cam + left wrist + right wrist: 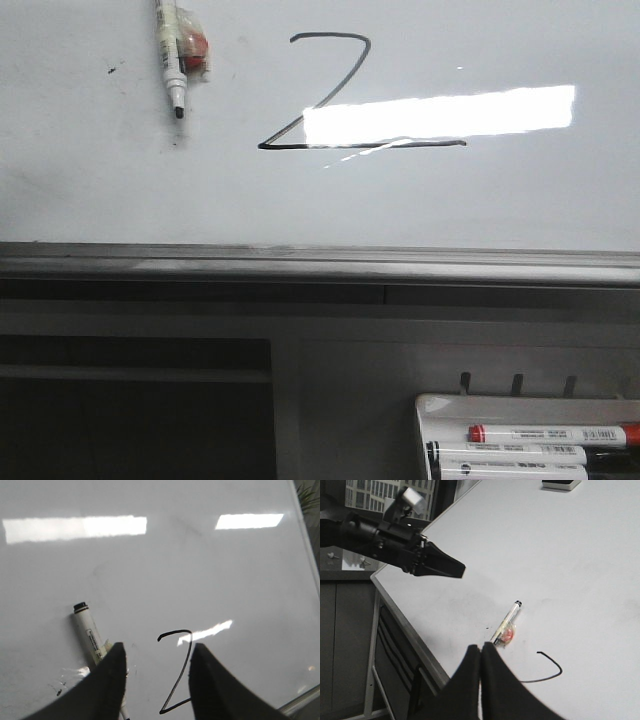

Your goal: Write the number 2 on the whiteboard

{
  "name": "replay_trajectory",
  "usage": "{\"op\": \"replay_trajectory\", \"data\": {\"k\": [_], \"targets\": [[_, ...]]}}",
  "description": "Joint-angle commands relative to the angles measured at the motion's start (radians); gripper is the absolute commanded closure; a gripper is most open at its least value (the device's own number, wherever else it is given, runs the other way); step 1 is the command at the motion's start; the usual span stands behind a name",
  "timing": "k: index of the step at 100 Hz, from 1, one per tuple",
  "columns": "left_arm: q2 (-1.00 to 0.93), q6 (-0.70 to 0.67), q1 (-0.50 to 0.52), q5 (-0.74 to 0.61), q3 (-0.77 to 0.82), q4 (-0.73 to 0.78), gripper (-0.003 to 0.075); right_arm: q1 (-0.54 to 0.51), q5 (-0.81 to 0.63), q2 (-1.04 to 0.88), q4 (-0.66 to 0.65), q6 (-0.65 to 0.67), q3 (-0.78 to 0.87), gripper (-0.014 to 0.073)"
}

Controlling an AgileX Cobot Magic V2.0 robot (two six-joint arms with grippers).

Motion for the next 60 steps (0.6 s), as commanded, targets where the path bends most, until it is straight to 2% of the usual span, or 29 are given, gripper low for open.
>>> {"op": "replay_trajectory", "data": {"k": [1,7,25,60], "targets": [[-0.121,0.001,0.000,0.001,0.021,0.032,0.0650,-0.006,-0.051,-0.043,0.004,0.036,0.035,0.0664],[-0.187,0.001,0.000,0.031,0.053,0.038,0.0744,-0.006,-0.051,-0.079,0.004,0.039,0.082,0.0664],[-0.314,0.001,0.000,0.062,0.135,0.037,0.0741,-0.006,-0.053,-0.182,0.004,0.039,0.188,0.0664],[-0.331,0.001,0.000,0.065,0.163,0.031,0.0741,-0.006,-0.051,-0.206,0.004,0.039,0.205,0.0664]]}}
